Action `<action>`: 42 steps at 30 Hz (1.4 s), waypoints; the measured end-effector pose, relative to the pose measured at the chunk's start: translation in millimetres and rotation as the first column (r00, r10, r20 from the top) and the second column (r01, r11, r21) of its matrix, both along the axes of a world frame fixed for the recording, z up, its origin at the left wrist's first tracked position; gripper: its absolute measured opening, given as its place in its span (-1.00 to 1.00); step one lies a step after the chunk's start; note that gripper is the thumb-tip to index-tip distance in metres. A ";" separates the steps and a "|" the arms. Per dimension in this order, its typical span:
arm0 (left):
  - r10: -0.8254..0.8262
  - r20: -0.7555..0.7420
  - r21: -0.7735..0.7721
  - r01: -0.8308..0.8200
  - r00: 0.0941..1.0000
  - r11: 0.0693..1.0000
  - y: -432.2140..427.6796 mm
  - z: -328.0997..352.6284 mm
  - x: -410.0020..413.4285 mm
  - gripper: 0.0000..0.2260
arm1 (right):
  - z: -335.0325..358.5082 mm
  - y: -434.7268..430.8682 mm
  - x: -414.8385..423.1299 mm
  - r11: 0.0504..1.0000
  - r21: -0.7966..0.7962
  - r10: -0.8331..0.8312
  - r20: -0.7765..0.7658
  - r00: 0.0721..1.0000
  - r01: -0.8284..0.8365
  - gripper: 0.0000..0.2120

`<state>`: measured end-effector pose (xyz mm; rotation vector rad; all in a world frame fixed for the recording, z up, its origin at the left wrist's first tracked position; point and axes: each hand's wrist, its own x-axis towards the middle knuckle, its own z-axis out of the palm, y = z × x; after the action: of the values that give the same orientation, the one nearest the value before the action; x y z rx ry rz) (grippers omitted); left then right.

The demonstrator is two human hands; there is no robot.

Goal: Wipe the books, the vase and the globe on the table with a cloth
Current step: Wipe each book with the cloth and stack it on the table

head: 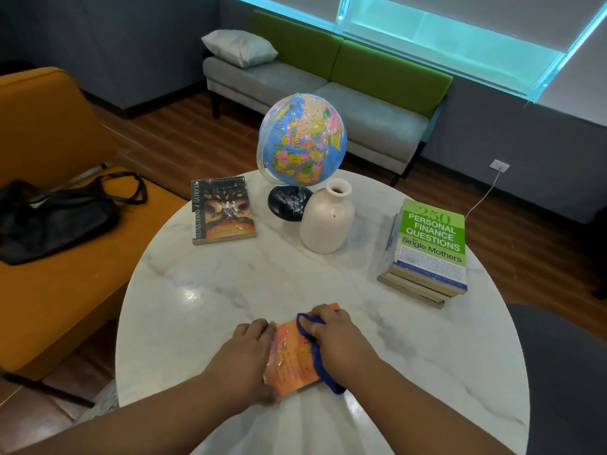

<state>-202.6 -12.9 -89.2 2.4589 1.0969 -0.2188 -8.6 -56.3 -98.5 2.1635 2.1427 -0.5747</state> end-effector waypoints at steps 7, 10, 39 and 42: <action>-0.003 0.001 0.004 0.003 1.000 1.000 -0.3 0.7 0.0 0.05 | -10.0 -14.0 15.8 0.973 0.145 0.180 0.023 0.983 -0.182 -0.85; -0.001 0.008 0.004 0.001 1.000 1.000 -0.1 0.1 -0.6 0.04 | -7.3 -9.4 9.2 0.998 0.036 0.045 -0.001 0.999 -0.045 -0.78; 0.003 0.017 0.008 -0.003 1.000 1.000 0.8 -3.1 -1.7 0.06 | -1.3 -59.7 -12.0 0.999 0.045 -0.027 -0.089 0.996 0.031 -0.51; 0.001 0.017 0.005 -0.001 1.000 1.000 0.4 -3.0 -2.1 0.05 | -16.4 -70.3 -0.4 0.992 0.050 0.124 -0.113 0.986 -0.119 -0.59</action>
<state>-204.7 -12.4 -92.2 2.4597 1.0932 -0.1947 -8.9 -126.7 -114.9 2.0492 2.3479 -0.6658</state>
